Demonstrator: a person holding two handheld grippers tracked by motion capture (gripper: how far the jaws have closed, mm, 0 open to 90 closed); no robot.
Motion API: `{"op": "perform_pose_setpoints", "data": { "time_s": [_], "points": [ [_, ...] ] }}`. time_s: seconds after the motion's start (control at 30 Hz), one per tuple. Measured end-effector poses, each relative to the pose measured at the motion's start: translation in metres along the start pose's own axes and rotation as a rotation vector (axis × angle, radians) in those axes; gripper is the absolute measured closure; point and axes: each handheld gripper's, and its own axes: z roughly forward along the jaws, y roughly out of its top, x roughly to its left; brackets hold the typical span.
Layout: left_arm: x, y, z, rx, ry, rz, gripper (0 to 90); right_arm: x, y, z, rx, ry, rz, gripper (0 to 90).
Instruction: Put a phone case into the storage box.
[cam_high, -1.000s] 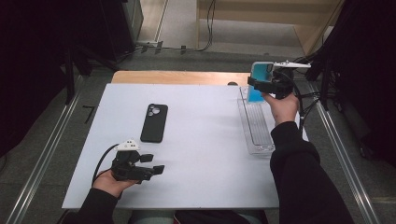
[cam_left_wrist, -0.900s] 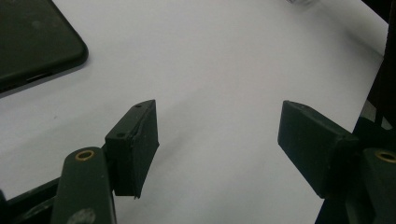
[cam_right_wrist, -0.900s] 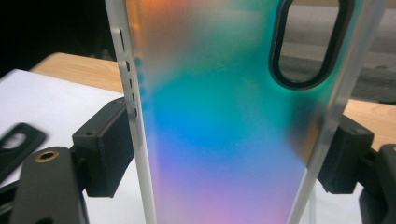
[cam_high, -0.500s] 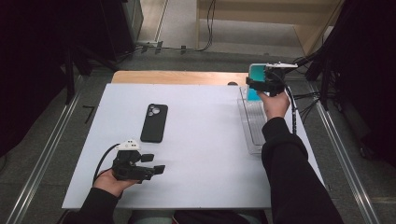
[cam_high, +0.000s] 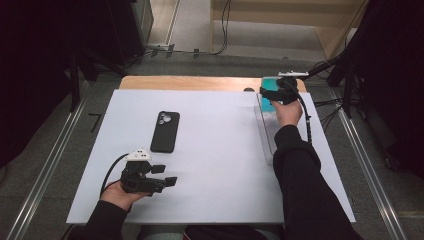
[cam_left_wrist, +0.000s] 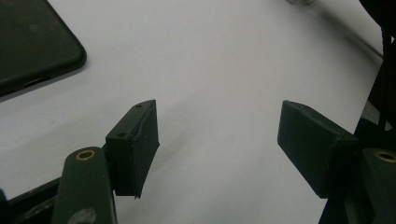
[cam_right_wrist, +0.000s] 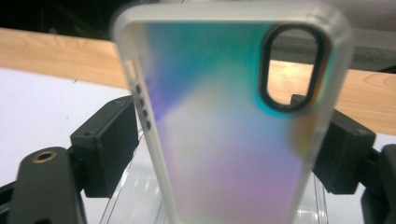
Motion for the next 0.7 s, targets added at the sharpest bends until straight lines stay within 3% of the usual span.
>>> {"op": "perform_pose_setpoints", "data": {
  "time_s": [0.1, 0.3, 0.37, 0.5, 0.57, 0.6, 0.7],
  "points": [
    [-0.0001, 0.0, -0.0001, 0.0, -0.001, 0.002, 29.4, -0.0015, 0.0004, 0.0005, -0.025, 0.015, 0.027, 15.9],
    [-0.0001, 0.0001, 0.0002, 0.001, 0.0, 0.0, 29.4, -0.0039, 0.0009, 0.002, -0.025, 0.004, 0.025, 15.6],
    [-0.0001, 0.0002, 0.0003, 0.003, -0.001, 0.0, 29.3, -0.0042, 0.002, 0.0019, -0.026, -0.001, 0.024, 10.0],
    [-0.0001, 0.0003, 0.0005, 0.006, 0.001, -0.001, 29.3, -0.0056, 0.0031, 0.0021, -0.014, 0.002, 0.027, 9.3],
    [0.0, 0.0004, 0.0007, 0.006, 0.002, -0.003, 29.3, -0.0059, 0.0031, 0.002, -0.013, 0.001, 0.024, 6.5],
    [0.0001, 0.0004, 0.0009, 0.005, 0.002, -0.003, 29.3, -0.0058, 0.0033, 0.0017, -0.01, -0.002, 0.026, 1.0],
    [-0.0001, 0.0006, 0.0017, 0.007, 0.0, -0.007, 29.4, -0.0058, 0.0034, 0.0007, -0.001, 0.008, 0.036, 0.0]
  ]
}}
